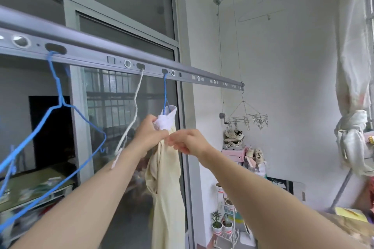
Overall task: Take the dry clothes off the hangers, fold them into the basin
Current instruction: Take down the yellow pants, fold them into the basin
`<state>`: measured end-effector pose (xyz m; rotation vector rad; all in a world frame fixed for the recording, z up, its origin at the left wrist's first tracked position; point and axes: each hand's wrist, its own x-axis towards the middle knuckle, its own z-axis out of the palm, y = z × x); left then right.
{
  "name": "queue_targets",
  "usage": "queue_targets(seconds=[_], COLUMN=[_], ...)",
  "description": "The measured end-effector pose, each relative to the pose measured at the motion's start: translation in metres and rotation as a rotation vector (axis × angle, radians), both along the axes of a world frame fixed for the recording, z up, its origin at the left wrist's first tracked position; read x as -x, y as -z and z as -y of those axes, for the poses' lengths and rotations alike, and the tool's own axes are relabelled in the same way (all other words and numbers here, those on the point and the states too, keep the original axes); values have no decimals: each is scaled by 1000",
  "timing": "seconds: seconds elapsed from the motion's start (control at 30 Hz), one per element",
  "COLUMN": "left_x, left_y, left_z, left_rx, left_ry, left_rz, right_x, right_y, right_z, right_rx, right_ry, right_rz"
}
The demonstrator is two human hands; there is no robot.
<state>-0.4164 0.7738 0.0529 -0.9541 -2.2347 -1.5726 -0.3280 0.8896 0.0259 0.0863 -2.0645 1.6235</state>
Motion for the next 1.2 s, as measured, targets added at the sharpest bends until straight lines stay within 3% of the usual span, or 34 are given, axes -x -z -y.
queue_targets(seconds=[0.13,0.27,0.5,0.73,0.93,1.2], left_x=[2,7,10,10,10,11], left_y=[-1,-4,1,3,9,45], left_z=[17,33,50,76,90,105], left_rx=[15,55,76,240,487,617], left_ry=[110,169,231,288,94,33], left_rz=[-50,-117,-199,-323,-682,-801], right_x=[19,40,73,92,111,113], right_y=[-20,-49,-75,-77,-75,-87], right_z=[6,16,31,33,38,50], right_rx=[-11,-195,-272,-46,133,468], right_ry=[270,357,351,245,256,122], right_rz=[-111,-154,162,200,170,59])
